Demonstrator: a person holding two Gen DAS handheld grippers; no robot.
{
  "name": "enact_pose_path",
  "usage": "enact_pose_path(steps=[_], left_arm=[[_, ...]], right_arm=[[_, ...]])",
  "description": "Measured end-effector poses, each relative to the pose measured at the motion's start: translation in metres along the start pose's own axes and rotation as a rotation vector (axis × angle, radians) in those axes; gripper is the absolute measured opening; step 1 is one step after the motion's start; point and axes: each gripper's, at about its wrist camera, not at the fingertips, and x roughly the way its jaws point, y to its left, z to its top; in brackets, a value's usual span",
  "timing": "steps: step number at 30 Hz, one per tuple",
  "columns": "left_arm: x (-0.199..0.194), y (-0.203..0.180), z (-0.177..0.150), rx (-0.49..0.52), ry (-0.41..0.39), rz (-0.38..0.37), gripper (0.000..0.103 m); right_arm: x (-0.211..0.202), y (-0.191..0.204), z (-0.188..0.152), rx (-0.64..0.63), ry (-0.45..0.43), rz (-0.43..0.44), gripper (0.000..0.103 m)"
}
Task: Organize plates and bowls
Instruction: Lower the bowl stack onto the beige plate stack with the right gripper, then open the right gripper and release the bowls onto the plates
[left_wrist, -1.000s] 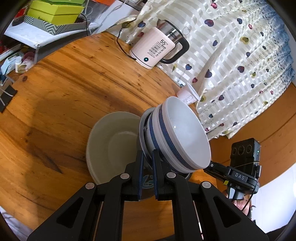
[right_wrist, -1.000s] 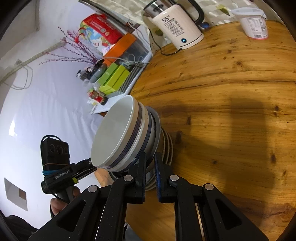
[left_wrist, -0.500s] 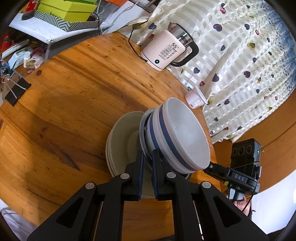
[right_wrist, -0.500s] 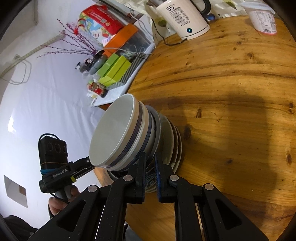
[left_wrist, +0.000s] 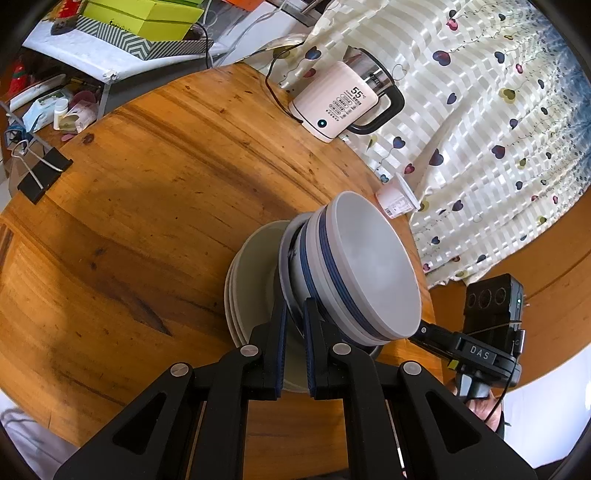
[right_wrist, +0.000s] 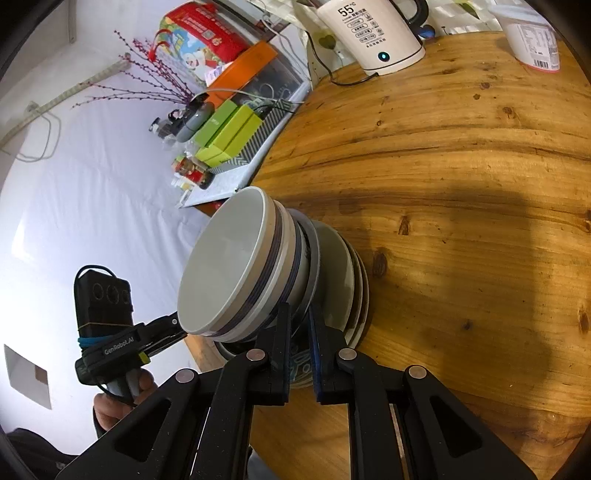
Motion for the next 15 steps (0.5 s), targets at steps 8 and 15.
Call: enact_pose_path(steps=[8, 15], left_arm=[[-0.001, 0.0013, -0.0017, -0.007, -0.003, 0.0, 0.007], [-0.0023, 0.0023, -0.0011, -0.001, -0.008, 0.012, 0.008]], right_arm=[[0.0025, 0.0019, 0.002, -0.003, 0.008, -0.002, 0.011], [0.0023, 0.0062, -0.0017, -0.026, 0.013, -0.006, 0.014]])
